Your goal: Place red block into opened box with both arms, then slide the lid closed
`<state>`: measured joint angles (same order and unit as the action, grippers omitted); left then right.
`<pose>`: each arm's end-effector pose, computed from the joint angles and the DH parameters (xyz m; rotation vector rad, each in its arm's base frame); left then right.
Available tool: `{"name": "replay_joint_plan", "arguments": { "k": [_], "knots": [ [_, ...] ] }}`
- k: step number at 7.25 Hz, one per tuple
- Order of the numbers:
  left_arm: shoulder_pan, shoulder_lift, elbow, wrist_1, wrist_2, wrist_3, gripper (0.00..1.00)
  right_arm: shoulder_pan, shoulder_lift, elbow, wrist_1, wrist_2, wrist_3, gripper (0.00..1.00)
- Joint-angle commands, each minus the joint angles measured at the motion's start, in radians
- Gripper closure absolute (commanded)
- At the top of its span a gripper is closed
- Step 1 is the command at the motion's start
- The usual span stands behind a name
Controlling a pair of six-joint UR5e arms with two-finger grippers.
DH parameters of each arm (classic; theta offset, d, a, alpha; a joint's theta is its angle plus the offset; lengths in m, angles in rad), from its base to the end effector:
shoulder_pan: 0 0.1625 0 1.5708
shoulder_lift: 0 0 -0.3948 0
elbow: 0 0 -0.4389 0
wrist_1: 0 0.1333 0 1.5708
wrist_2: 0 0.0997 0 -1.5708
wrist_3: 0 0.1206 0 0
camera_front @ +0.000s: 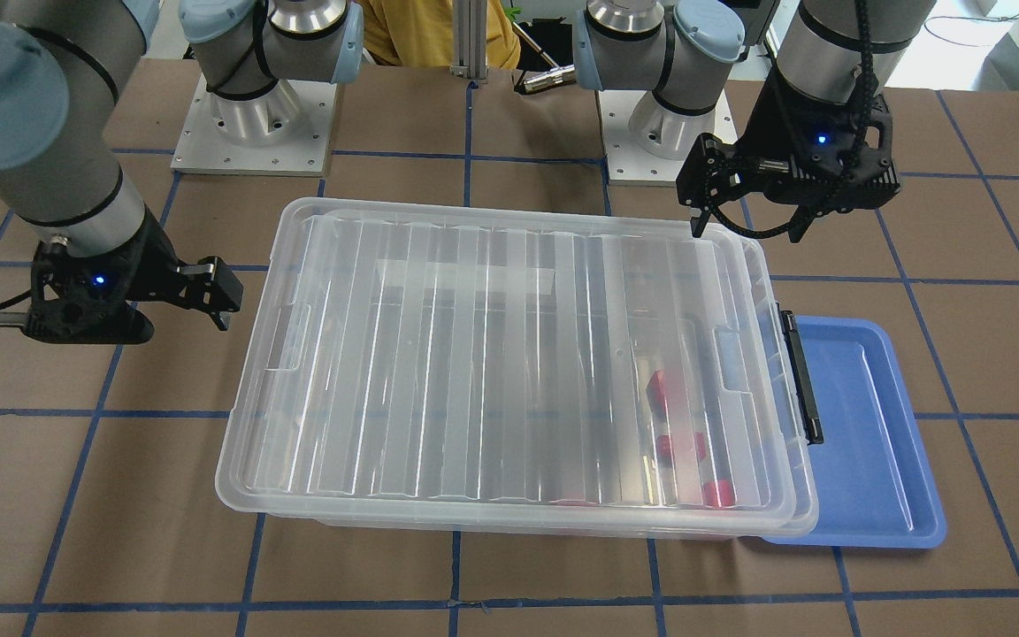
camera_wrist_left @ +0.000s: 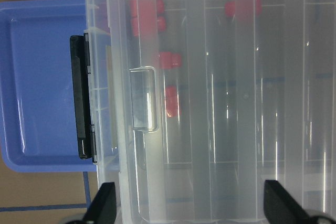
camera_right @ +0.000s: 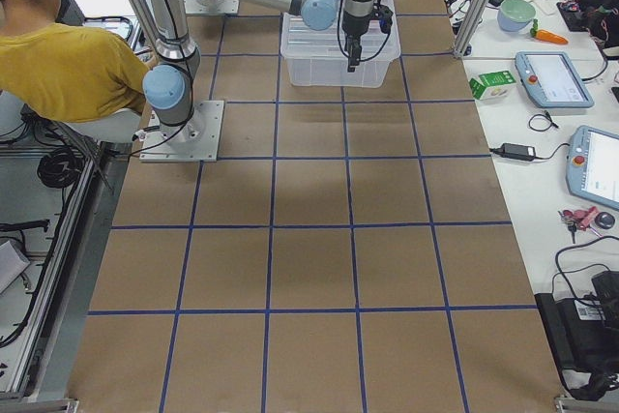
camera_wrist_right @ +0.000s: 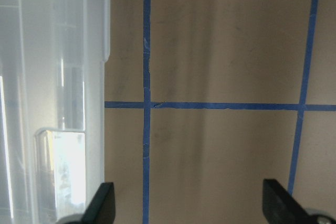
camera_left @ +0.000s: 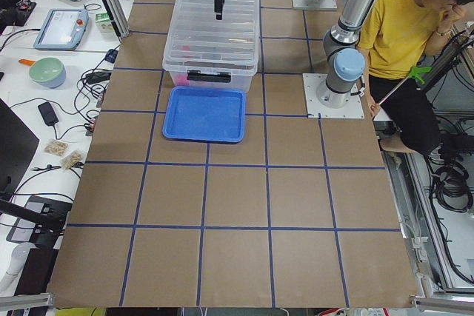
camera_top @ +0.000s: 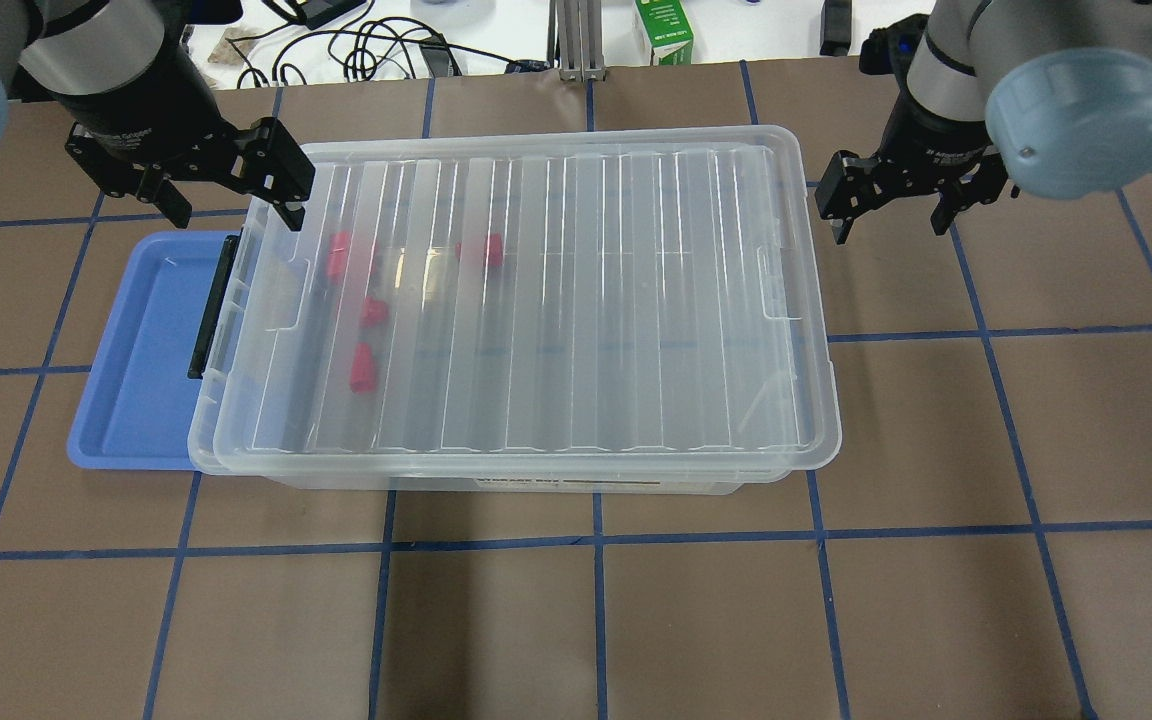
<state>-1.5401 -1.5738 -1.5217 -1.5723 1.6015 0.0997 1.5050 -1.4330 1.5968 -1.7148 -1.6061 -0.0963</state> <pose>-0.1128 -0.5483 0.4615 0.1061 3.1055 -0.0660 0.0903 -0.5918 0.3595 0.0479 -3.1074 -0.0351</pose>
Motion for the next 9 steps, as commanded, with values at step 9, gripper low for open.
{"name": "replay_joint_plan", "arguments": {
  "k": [9],
  "knots": [
    [-0.003,-0.008,-0.002,0.0,0.011,0.002,0.0,0.035,-0.136,-0.041,0.228,0.046,0.135,0.0]
  ]
}}
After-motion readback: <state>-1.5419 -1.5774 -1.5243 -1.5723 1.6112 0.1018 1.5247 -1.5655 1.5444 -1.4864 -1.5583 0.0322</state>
